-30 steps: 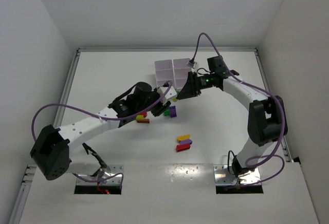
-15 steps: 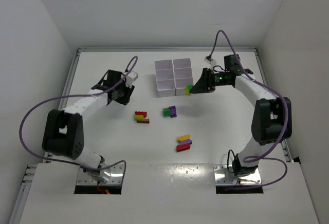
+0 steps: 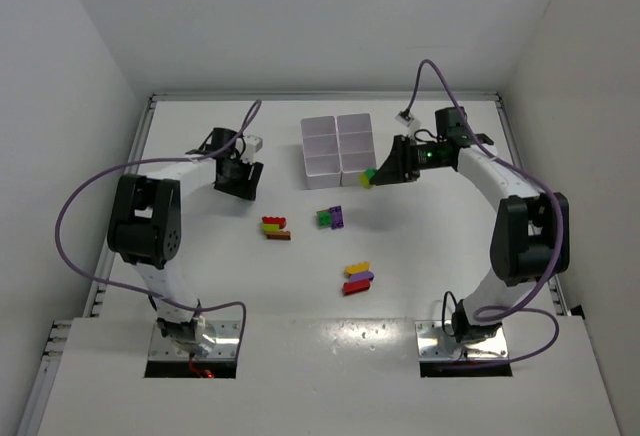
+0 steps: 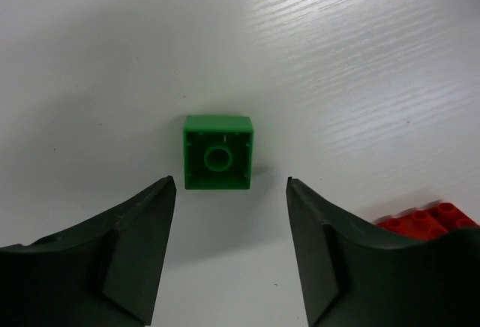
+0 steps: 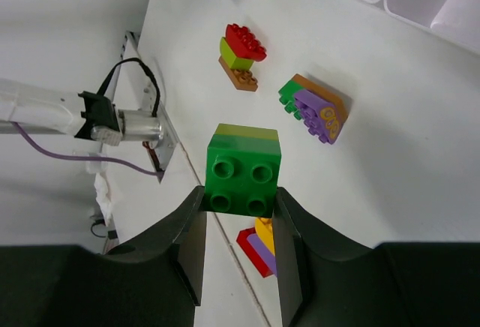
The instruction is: Sort the legos into containers by color
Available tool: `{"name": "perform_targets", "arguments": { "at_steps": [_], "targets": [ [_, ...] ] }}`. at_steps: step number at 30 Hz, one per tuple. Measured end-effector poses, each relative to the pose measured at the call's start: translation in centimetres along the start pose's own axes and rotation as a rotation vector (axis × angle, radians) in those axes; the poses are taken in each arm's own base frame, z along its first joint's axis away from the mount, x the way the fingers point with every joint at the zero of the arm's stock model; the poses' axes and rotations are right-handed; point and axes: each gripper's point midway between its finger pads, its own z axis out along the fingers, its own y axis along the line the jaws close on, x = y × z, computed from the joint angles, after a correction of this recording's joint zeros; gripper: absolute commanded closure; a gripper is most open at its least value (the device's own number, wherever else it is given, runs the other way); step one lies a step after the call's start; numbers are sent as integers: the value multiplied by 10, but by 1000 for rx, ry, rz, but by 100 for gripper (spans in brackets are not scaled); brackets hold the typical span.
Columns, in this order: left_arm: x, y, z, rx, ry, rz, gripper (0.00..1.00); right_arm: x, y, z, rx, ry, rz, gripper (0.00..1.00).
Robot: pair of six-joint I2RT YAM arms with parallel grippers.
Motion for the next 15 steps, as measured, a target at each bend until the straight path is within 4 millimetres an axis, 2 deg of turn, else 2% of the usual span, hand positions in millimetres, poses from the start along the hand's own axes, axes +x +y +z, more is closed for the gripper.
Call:
{"name": "perform_targets", "arguments": {
  "at_steps": [3, 4, 6, 9, 11, 13, 15],
  "targets": [
    [-7, -7, -8, 82, -50, 6, 30, 0, 4, 1, -8, 0, -6, 100],
    [-9, -12, -16, 124, -79, 18, 30, -1, 6, 1, -16, -1, -5, 100],
    [-20, -31, -44, 245, -170, 61, 30, -3, 12, 3, -39, -3, 0, 100],
    [-47, -68, -99, 442, -344, 158, 30, -5, 27, 12, -95, 2, -15, 100],
    [-58, -99, -133, 583, -426, 229, 30, -3, 39, 21, -141, 25, -26, 100],
    [-62, -129, -155, 717, -462, 287, 30, -2, 54, 33, -194, 55, -43, 100],
    [-57, -154, -165, 815, -454, 321, 30, -1, 67, 44, -239, 81, -52, 100]
  ]
}}
